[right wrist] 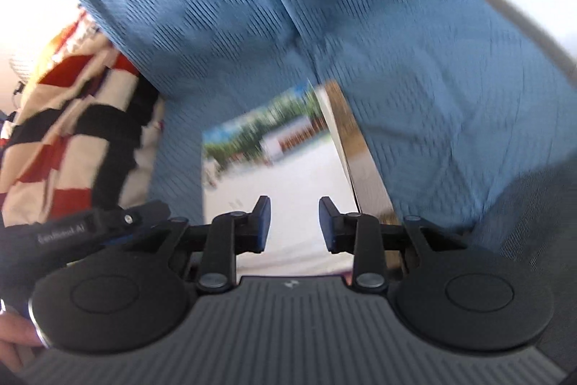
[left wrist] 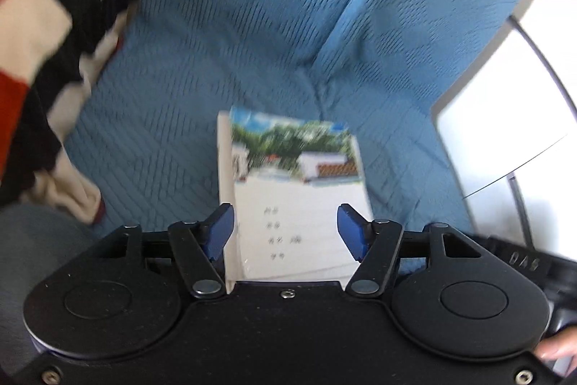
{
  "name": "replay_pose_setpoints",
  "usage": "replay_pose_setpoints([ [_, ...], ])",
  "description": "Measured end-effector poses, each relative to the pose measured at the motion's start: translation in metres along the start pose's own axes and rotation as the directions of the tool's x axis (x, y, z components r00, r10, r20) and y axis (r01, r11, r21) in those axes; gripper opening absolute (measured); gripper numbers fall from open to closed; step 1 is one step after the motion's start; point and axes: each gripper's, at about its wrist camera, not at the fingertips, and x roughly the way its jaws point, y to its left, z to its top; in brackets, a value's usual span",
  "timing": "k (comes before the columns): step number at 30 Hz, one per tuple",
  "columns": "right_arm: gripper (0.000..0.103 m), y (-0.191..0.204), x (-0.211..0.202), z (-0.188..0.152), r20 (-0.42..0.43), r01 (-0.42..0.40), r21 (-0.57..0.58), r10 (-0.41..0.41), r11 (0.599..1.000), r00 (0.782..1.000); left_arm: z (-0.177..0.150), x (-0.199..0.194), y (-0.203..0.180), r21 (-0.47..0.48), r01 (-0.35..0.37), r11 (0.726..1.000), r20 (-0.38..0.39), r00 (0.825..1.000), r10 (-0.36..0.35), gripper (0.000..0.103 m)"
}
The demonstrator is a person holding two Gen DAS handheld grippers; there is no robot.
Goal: Organize objects
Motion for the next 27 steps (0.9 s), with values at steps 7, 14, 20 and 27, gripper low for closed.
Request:
replay_pose_setpoints([
  [7,0.033,0.037,-0.06,0.025,0.139,-0.04,-0.12,0.057,0.992,0.989,0.013,-0.06,-0.026,0.085,0.003,0.996,0.14,0.99,-0.015,0.085],
  [14,0.033,0.054,-0.102,0.023,0.181,-0.056,-0.162,0.085,0.985,0.98,0.007,-0.108,-0.045,0.168,0.025,0.985,0.195,0.979,-0.058,0.102],
  [20,0.034,0.056,-0.124,0.004,0.205,-0.043,-0.161,0.076,0.986,0.976,-0.008,-0.139,-0.052,0.171,0.02,0.985,0.233,0.971,-0.061,0.102],
  [27,0.044,0.054,-0.129,-0.019,0.208,-0.016,-0.162,0.05,0.987,0.977,-0.025,-0.158,-0.046,0.148,0.01,0.989,0.243,0.969,-0.046,0.102],
])
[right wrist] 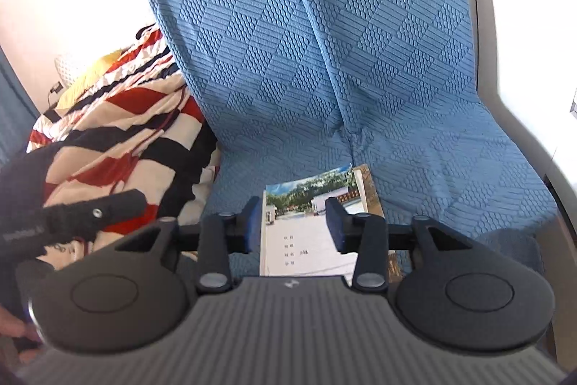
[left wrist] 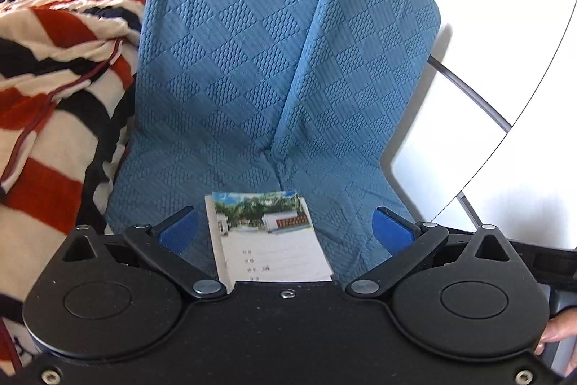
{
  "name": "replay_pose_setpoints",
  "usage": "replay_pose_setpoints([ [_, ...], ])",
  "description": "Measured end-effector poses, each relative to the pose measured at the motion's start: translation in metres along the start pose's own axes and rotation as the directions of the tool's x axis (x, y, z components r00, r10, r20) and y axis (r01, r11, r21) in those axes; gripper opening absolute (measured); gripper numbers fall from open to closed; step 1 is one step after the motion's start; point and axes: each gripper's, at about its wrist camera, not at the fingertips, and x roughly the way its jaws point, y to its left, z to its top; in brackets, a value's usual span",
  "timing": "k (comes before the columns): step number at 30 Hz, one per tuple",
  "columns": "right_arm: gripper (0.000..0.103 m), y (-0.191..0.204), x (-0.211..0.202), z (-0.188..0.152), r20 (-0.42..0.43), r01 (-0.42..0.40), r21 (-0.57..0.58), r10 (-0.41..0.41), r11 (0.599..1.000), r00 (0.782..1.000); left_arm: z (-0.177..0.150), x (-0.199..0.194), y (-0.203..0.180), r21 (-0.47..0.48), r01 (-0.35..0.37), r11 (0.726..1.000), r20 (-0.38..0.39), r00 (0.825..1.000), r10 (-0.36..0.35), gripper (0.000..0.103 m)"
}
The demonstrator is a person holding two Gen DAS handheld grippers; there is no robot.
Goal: Organize objects
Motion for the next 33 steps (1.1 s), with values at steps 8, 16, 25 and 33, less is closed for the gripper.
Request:
replay_pose_setpoints([
  [8,0.079,0.003,0.006,-0.018,0.011,0.018,-0.005,-0.018,1.0,1.0,-0.016,0.003,0.006,-0.009,-0.041,0.999,-0.011,0.999,0.041,0.102],
  [16,0.096,-0.001,0.021,-0.026,-0.02,0.069,-0.024,-0.069,0.997,0.997,-0.017,0.013,0.009,-0.006,-0.049,0.999,-0.025,0.998,0.049,0.102],
  [25,0.096,-0.003,0.034,-0.033,-0.051,0.101,-0.027,-0.102,0.995,0.993,-0.021,0.026,0.011,-0.009,-0.043,0.999,-0.042,0.998,0.042,0.102],
  [33,0.096,-0.008,0.039,-0.034,-0.05,0.119,-0.018,-0.12,0.993,0.992,-0.025,0.037,0.01,-0.002,-0.035,0.999,-0.06,0.998,0.035,0.102],
])
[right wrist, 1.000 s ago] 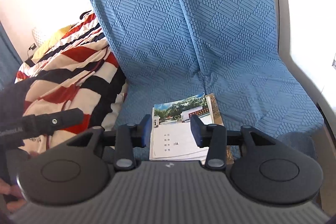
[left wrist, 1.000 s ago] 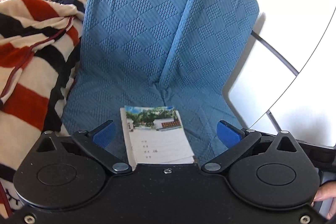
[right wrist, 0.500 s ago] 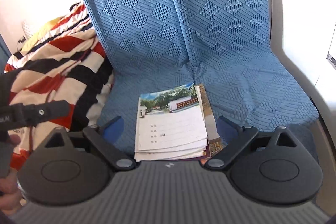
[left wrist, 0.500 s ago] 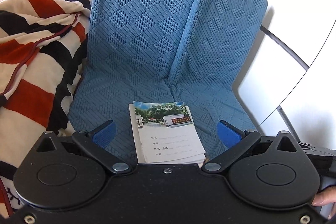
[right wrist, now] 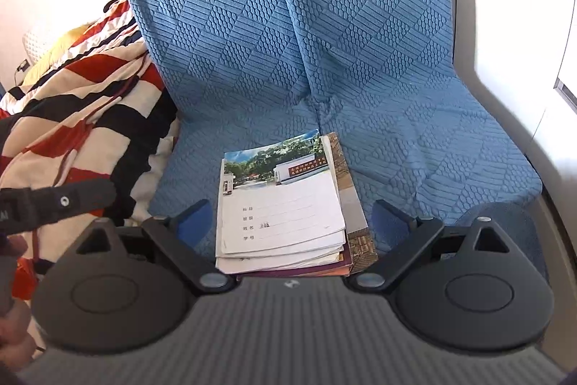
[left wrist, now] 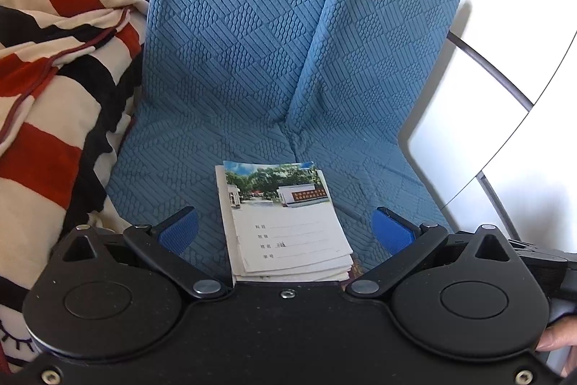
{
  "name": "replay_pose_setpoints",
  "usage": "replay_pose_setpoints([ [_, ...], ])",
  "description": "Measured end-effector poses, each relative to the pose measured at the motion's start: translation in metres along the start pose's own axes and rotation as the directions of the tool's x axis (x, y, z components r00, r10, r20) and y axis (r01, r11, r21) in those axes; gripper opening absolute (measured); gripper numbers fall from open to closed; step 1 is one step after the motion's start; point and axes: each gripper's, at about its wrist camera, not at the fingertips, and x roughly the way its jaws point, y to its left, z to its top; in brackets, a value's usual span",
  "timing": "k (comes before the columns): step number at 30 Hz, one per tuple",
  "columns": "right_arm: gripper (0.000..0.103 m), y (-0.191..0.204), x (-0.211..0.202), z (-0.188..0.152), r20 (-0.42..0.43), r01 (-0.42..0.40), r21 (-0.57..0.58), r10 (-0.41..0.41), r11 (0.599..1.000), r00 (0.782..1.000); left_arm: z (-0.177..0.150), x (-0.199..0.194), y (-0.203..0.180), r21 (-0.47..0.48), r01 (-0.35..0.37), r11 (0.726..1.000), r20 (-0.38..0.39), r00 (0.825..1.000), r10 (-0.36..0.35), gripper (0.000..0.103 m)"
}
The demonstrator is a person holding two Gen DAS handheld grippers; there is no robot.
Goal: Organize objects
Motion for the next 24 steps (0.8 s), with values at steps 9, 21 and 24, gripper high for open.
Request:
replay_pose_setpoints([
  [9,0.096,0.0013,-0.0018,0.0025,0.013,0.001,-0.001,-0.001,1.0,1.0,0.0049,-0.0029,0.0015,0.0,0.009,1.0,0.022,1.0,-0.009,0.102],
  [21,0.096,0.0002,-0.0017,0.0042,0.014,0.006,0.006,-0.006,1.0,1.0,0.002,-0.0039,0.0011,0.011,-0.017,1.0,0.016,1.0,0.016,0.102],
  [24,0.096,0.0008,-0.0008,0.0039,0.007,0.004,0.0,-0.004,1.0,1.0,0.0019,-0.0035,0.0003,0.009,-0.015,1.0,0.012,1.0,0.015,0.102],
])
